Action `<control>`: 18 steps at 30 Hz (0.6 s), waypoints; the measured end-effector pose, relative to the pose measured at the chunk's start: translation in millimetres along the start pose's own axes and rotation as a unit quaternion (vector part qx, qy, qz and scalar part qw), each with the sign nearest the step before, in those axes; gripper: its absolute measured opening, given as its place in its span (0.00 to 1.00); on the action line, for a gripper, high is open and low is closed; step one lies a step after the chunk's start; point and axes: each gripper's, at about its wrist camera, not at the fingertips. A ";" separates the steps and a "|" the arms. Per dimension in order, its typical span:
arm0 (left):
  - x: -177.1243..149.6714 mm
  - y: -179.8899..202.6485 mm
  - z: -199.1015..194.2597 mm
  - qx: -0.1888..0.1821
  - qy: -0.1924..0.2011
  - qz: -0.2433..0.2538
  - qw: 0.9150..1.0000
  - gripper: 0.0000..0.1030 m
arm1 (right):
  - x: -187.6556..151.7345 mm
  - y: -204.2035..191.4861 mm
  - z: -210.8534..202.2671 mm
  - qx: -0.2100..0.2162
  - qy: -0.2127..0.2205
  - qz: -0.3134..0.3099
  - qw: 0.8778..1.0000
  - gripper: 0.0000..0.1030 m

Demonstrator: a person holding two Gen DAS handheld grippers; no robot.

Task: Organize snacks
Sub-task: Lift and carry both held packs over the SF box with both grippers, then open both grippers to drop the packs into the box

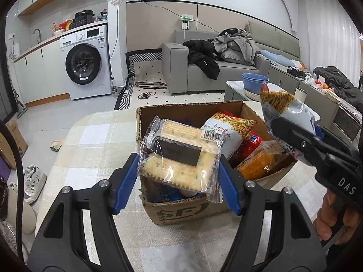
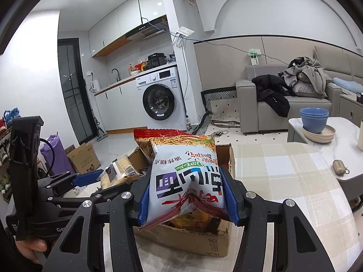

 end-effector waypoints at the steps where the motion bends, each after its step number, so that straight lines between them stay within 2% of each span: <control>1: 0.5 -1.1 4.2 0.002 -0.001 0.001 1.000 0.63 | 0.1 -0.2 1.7 0.001 -0.001 -0.001 1.000 0.53; 9: -0.6 5.5 15.2 0.011 0.003 0.017 1.000 0.64 | 0.6 0.3 -1.7 -0.004 0.013 -0.003 1.000 0.53; 15: -1.8 12.7 20.7 0.024 0.003 0.038 0.999 0.64 | -0.7 -6.3 11.8 -0.008 -0.009 -0.018 1.000 0.53; 18: 0.1 10.2 23.3 0.018 0.001 0.031 0.999 0.65 | 0.7 -8.6 16.8 -0.006 -0.023 -0.021 0.999 0.53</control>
Point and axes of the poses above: each gripper's, at about its wrist camera, not at the fingertips, and z roughly the way its jaws point, y to its right, x to its top
